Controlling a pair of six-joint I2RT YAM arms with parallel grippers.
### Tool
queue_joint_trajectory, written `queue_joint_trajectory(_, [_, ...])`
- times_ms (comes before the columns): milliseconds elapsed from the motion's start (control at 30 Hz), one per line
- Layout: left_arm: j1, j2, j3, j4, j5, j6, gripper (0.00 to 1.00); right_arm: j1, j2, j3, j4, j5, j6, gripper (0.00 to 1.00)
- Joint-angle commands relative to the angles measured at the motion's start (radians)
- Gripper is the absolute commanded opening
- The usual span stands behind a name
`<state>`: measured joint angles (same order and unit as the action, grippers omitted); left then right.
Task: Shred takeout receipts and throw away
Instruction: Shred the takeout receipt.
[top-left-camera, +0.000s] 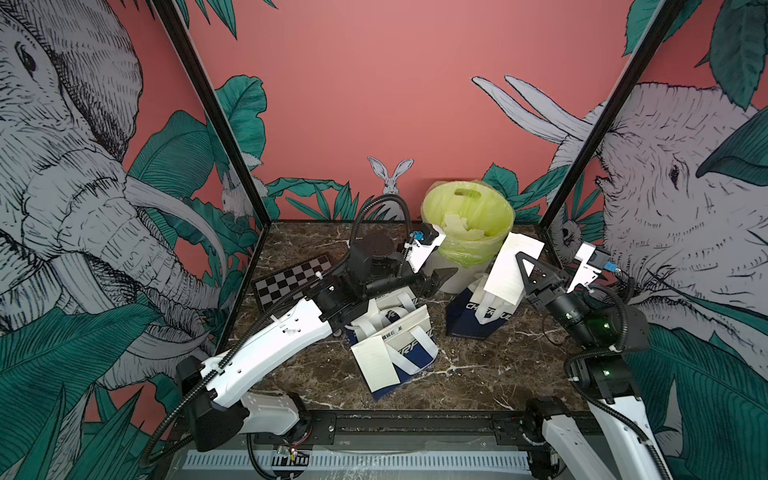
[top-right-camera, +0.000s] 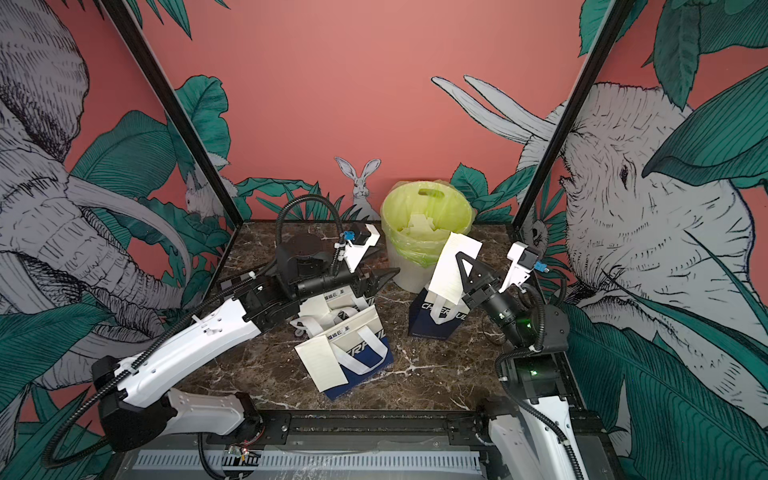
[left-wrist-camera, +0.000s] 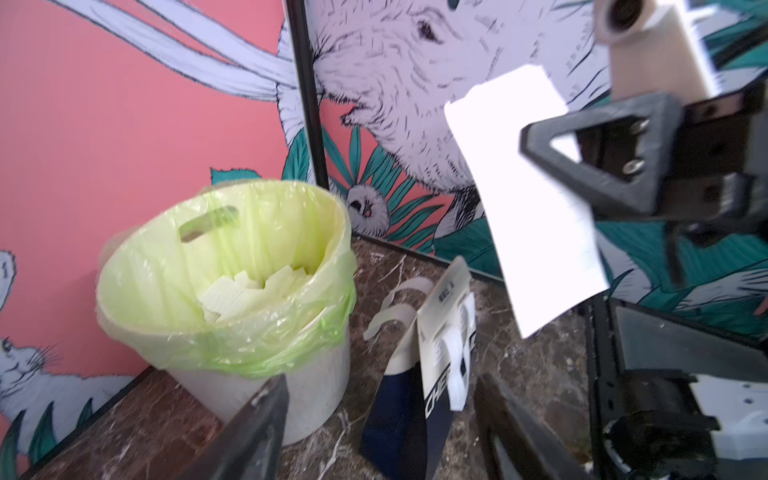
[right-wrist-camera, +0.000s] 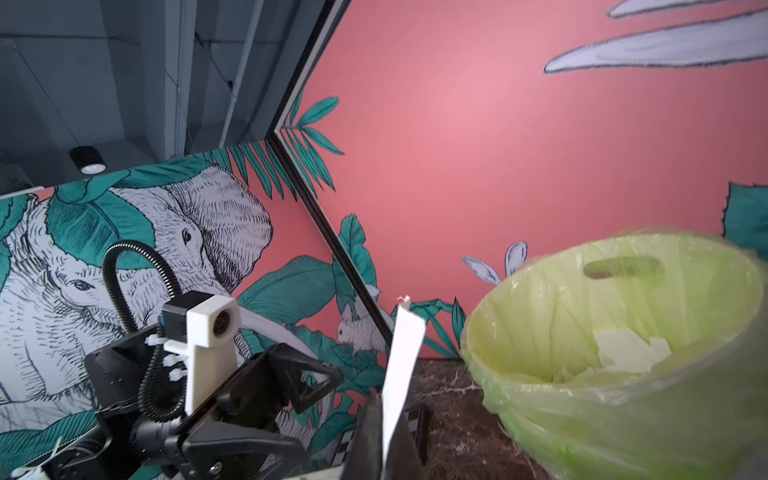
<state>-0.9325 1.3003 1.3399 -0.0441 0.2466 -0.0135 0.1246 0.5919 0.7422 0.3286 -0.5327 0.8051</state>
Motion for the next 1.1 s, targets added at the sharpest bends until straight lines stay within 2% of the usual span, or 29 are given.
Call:
queue_joint_trajectory(0, [0.000, 0.035, -0.029, 0.259, 0.180, -0.169, 0.67, 0.006, 0.029, 0.004, 0.274, 0.056, 0.037, 0.00])
queue_joint_trajectory(133, [0.000, 0.113, 0.021, 0.374, 0.285, -0.280, 0.64, 0.021, 0.101, 0.018, 0.421, 0.053, 0.111, 0.00])
queue_joint_trajectory(300, [0.000, 0.195, 0.073, 0.472, 0.387, -0.385, 0.60, 0.079, 0.162, 0.036, 0.469, 0.086, 0.119, 0.00])
queue_joint_trajectory(533, [0.000, 0.208, 0.070, 0.538, 0.395, -0.436, 0.55, 0.163, 0.216, 0.051, 0.495, 0.115, 0.064, 0.00])
queue_joint_trajectory(700, [0.000, 0.182, 0.043, 0.556, 0.371, -0.436, 0.43, 0.184, 0.224, 0.046, 0.504, 0.138, 0.042, 0.00])
queue_joint_trajectory(800, [0.000, 0.177, 0.040, 0.551, 0.339, -0.434, 0.29, 0.190, 0.227, 0.039, 0.516, 0.140, 0.041, 0.00])
queue_joint_trajectory(900, [0.001, 0.177, 0.042, 0.546, 0.321, -0.431, 0.28, 0.194, 0.232, 0.035, 0.521, 0.134, 0.033, 0.00])
queue_joint_trajectory(1067, [0.004, 0.177, 0.054, 0.507, 0.290, -0.425, 0.17, 0.199, 0.219, 0.018, 0.519, 0.131, 0.005, 0.00])
